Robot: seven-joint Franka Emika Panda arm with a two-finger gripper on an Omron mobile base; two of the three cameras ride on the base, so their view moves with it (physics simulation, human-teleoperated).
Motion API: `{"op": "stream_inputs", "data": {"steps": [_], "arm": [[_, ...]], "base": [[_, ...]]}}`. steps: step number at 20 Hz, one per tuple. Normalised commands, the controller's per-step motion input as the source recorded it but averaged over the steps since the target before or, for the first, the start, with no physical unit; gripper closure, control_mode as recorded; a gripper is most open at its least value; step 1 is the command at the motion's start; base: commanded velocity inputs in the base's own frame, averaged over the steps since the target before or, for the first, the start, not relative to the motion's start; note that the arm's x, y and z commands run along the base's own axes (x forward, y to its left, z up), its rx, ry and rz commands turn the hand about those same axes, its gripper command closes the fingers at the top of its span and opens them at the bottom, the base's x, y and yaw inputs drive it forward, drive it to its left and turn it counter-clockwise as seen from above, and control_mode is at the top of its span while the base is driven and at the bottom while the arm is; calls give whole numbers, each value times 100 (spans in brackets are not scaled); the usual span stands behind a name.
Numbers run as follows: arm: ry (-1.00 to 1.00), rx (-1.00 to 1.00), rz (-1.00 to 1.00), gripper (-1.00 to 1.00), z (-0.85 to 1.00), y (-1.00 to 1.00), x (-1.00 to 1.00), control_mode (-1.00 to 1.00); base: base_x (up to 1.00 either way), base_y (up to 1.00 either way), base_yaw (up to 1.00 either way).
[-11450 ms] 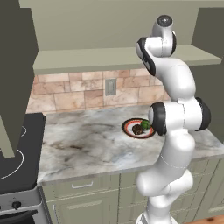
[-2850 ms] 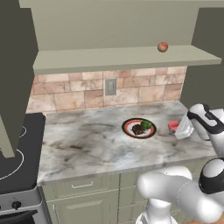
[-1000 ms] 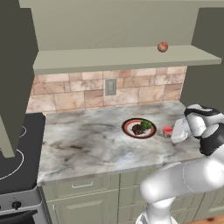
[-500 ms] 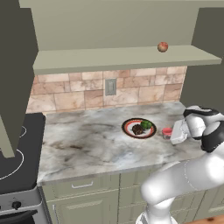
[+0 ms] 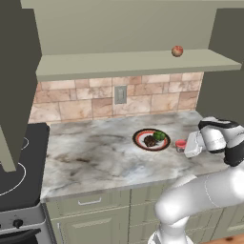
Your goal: Pick the avocado and bread from the counter and place them on the plate. Then pick the jam from the cabinet and place it next to the plate. Lastly close the cabinet door.
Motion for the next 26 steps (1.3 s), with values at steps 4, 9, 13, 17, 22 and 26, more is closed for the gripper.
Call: {"op": "stream_inputs", "data": {"steps": [4, 9, 13, 17, 22, 26], "arm": [[0, 0, 0, 100, -7, 0, 8, -100], [0, 0, 0, 100, -5, 0, 9, -100], [0, 0, 0, 100, -7, 0, 8, -100], [0, 0, 0, 100, -6, 0, 8, -100], [0, 0, 0, 100, -4, 0, 3, -100], [0, 0, 0, 100, -3, 0, 0, -100]], "base": [[0, 0, 0], [0, 0, 0], [0, 0, 0], [0, 0, 0], [0, 0, 0], [0, 0, 0]]}}
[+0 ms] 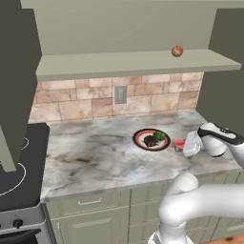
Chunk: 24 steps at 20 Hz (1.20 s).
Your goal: Pick the avocado and bread from the counter and place them on the plate. Then pick the jam from the cabinet and place it next to the plate. Lastly close the cabinet door.
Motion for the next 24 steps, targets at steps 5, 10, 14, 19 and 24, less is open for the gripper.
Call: {"op": "stream_inputs", "data": {"steps": [5, 10, 14, 19, 24], "arm": [[0, 0, 0, -100, 0, 2, 0, -100], [-8, 0, 0, -100, 6, 0, -19, -100], [-5, 0, 0, -100, 37, 0, -40, -100], [-11, 0, 0, -100, 52, 0, -44, -100], [-9, 0, 0, -100, 60, 0, -42, -100]], "base": [[0, 0, 0], [0, 0, 0], [0, 0, 0], [0, 0, 0], [0, 0, 0]]}}
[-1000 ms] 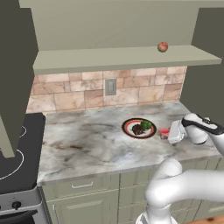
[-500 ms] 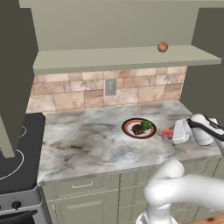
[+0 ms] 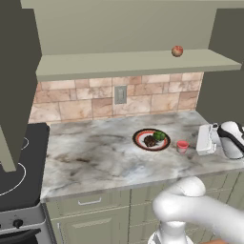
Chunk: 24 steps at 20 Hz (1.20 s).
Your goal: Pick the avocado and bread from the counter and place them on the plate. Then pick the jam from the cabinet and place it next to the plate. Lastly close the cabinet door.
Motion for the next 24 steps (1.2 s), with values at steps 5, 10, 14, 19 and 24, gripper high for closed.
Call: {"op": "stream_inputs", "data": {"steps": [5, 10, 14, 19, 24], "arm": [[-7, 0, -1, -100, 63, 7, -45, -100], [0, 0, -1, -100, 70, 10, -42, -100], [-1, 0, 0, -100, 56, 1, -40, -100], [-10, 0, 0, -100, 35, 0, -46, -100], [-15, 0, 0, -100, 16, 0, -49, -100]], "base": [[0, 0, 0], [0, 0, 0], [0, 0, 0], [0, 0, 0], [0, 0, 0]]}}
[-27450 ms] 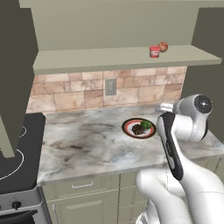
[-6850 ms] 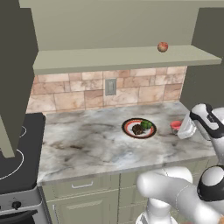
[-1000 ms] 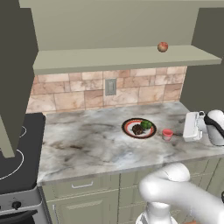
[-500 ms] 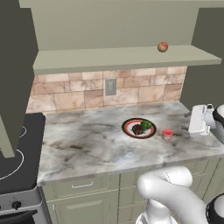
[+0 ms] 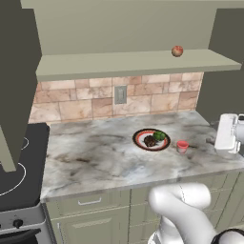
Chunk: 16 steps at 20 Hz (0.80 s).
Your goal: Pick the avocado and bread from the counter and place them on the plate. Then pick the jam from the cabinet and place it next to the plate. Lastly close the cabinet door.
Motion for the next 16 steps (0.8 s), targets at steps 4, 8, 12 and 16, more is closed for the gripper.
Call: {"op": "stream_inputs", "data": {"steps": [4, 8, 12, 16], "arm": [[-16, 0, 0, -100, 11, 0, -51, -100], [-14, 1, 5, -100, 13, -9, -48, -100], [-11, 3, 8, -100, 11, -19, -37, -100], [-7, 2, 8, -100, 8, -19, -23, -100]], "base": [[0, 0, 0], [0, 0, 0], [0, 0, 0], [0, 0, 0]]}}
